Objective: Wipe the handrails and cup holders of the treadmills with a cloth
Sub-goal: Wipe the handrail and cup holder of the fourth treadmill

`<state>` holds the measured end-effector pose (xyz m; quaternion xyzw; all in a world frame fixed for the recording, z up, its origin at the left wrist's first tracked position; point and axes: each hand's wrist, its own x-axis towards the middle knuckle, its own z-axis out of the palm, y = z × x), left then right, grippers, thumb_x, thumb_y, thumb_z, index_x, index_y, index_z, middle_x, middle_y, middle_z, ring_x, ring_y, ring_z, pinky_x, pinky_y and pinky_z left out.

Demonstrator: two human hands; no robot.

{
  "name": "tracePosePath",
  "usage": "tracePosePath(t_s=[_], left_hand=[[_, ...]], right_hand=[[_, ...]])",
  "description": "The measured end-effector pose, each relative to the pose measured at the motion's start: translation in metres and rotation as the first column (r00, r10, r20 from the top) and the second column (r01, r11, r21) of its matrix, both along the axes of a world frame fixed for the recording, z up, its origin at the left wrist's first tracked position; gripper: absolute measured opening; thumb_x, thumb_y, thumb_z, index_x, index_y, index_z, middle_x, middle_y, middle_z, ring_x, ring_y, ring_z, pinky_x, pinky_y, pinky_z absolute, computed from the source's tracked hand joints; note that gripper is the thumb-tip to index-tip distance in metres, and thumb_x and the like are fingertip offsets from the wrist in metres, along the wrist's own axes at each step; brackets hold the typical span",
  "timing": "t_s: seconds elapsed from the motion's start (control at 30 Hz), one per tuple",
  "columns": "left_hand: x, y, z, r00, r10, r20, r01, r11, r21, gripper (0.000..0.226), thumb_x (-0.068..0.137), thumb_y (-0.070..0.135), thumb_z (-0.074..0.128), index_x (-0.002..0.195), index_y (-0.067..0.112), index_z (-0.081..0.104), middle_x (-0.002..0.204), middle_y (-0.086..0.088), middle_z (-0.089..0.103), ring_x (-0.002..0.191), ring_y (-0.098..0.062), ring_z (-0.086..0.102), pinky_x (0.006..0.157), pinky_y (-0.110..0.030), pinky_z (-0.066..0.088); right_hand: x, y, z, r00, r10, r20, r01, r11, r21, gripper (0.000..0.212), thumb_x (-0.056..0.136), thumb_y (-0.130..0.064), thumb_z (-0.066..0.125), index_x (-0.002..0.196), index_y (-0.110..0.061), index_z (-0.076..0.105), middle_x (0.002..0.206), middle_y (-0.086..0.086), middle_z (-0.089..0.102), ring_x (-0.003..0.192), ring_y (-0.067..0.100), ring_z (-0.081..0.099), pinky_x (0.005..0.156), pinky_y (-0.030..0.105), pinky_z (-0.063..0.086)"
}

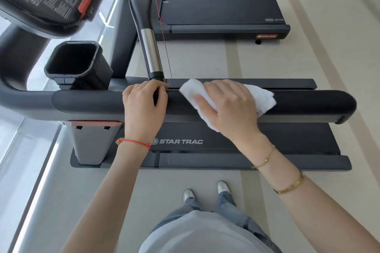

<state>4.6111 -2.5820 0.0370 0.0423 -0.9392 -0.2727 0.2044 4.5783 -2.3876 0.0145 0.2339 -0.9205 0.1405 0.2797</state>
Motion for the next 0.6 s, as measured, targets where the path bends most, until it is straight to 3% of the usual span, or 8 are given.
tracePosePath(t_s=[0.1,0.23,0.33,0.43,0.53,0.6], left_hand=[[-0.001,0.020,0.000,0.999,-0.044,0.001,0.044,0.999,0.002,0.021,0.097,0.012,0.051,0.098,0.015,0.072,0.091,0.004,0.072,0.087,-0.021,0.065,0.098,-0.046,0.042],[-0.008,0.055,-0.001,0.996,-0.089,0.009,0.089,0.996,0.001,0.020,0.099,0.017,0.052,0.097,0.014,0.072,0.092,0.004,0.072,0.086,-0.020,0.065,0.097,-0.047,0.042],[-0.015,0.091,-0.001,0.995,-0.099,0.009,0.099,0.995,0.005,0.018,0.098,0.019,0.053,0.095,0.015,0.071,0.091,0.006,0.072,0.086,-0.019,0.066,0.097,-0.048,0.042],[-0.021,0.130,0.000,0.995,-0.102,0.009,0.102,0.995,0.018,0.017,0.098,0.019,0.053,0.094,0.016,0.070,0.087,0.007,0.070,0.082,-0.017,0.066,0.095,-0.047,0.043],[-0.026,0.165,0.001,0.996,-0.084,0.006,0.084,0.996,0.013,0.016,0.097,0.018,0.054,0.094,0.016,0.070,0.084,0.008,0.070,0.080,-0.015,0.065,0.094,-0.045,0.042],[-0.028,0.183,0.000,0.998,-0.067,0.022,0.067,0.998,-0.015,0.017,0.097,0.019,0.054,0.094,0.018,0.070,0.084,0.009,0.069,0.080,-0.015,0.064,0.093,-0.043,0.041]], right_hand=[[-0.005,0.036,0.006,0.997,-0.069,0.037,0.069,0.997,0.018,0.039,0.097,-0.042,0.044,0.075,-0.016,0.062,0.068,-0.001,0.061,0.066,0.024,0.055,0.065,0.034,0.042],[-0.014,0.086,0.018,0.974,-0.110,0.200,0.091,0.991,0.101,0.041,0.090,-0.049,0.036,0.064,-0.019,0.047,0.060,-0.007,0.048,0.061,0.023,0.050,0.058,0.031,0.028],[-0.026,0.126,0.026,0.939,-0.125,0.319,0.058,0.976,0.210,0.050,0.080,-0.059,0.015,0.073,-0.021,0.047,0.065,-0.007,0.047,0.064,0.021,0.047,0.053,0.029,0.023],[-0.036,0.172,0.031,0.911,-0.091,0.403,-0.052,0.943,0.329,0.066,0.063,-0.056,0.000,0.091,-0.026,0.051,0.069,-0.007,0.045,0.055,0.014,0.038,0.049,0.025,0.018],[-0.056,0.198,0.036,0.845,-0.041,0.533,-0.129,0.952,0.279,0.059,0.070,-0.063,0.004,0.088,-0.035,0.052,0.067,-0.011,0.055,0.060,0.011,0.049,0.051,0.026,0.029],[-0.072,0.192,0.043,0.689,0.055,0.723,-0.274,0.943,0.189,0.044,0.082,-0.064,0.010,0.088,-0.053,0.053,0.070,-0.015,0.061,0.069,0.011,0.058,0.058,0.028,0.040]])
